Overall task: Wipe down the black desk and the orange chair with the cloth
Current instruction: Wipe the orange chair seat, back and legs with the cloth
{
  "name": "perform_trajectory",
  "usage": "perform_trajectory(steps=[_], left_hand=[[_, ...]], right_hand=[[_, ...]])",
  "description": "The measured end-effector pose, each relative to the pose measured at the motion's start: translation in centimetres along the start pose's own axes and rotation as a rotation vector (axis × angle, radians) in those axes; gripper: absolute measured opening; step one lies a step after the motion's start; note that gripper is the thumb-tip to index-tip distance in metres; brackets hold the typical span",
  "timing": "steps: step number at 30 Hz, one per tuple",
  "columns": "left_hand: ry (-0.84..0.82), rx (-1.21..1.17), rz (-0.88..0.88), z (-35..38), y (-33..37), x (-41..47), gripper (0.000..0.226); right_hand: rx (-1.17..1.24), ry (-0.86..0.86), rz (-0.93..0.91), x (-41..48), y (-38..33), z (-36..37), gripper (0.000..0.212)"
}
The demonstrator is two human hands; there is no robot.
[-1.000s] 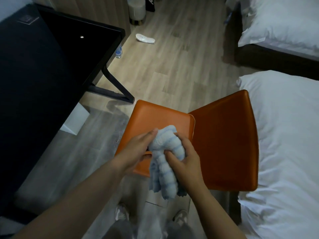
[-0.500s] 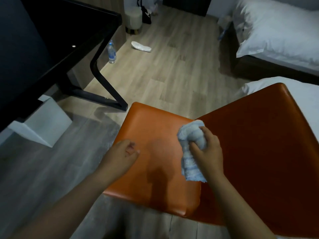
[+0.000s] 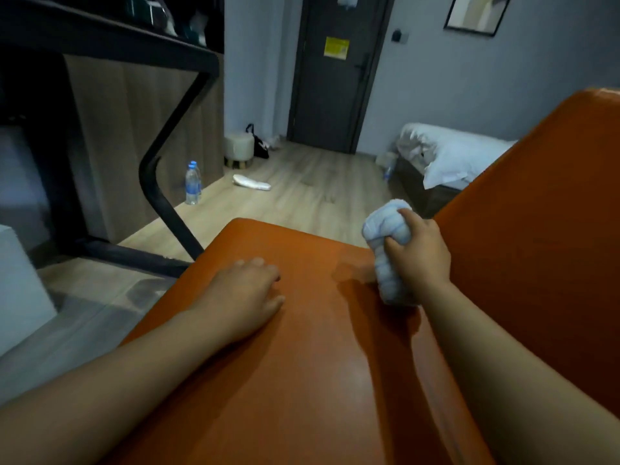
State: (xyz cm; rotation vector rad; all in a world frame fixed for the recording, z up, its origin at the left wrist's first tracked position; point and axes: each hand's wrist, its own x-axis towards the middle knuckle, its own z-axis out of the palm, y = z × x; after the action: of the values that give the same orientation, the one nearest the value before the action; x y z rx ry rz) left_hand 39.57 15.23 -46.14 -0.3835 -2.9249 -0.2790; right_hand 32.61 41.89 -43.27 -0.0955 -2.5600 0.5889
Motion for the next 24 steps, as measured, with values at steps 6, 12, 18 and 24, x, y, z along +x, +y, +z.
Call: perform_trajectory(steps=[6,12,18,24], left_hand=[[-0.005,-0.063,0.039,0.4,-0.4,-0.4,0.039],[-0.021,0.006,0.059,0.3,-0.7,-0.4,0.038],[-0.043,0.064,0.079,0.5,-0.6,-0.5,0.048],[-0.046,0.052,0.112,0.5,-0.8,-0.8,0.051]], right_hand=[[-0.174,-0.032,-0.022,0.9,0.5,-1.3,0.055],[-0.314,-0.185,0.086,0.1,2.9,-1.0,0.059],[-0.336,-0.298,0.187,0.5,3.0,1.8,0.063],[-0.44,-0.331,0.093,1.6,3.1,2.5,0.056]])
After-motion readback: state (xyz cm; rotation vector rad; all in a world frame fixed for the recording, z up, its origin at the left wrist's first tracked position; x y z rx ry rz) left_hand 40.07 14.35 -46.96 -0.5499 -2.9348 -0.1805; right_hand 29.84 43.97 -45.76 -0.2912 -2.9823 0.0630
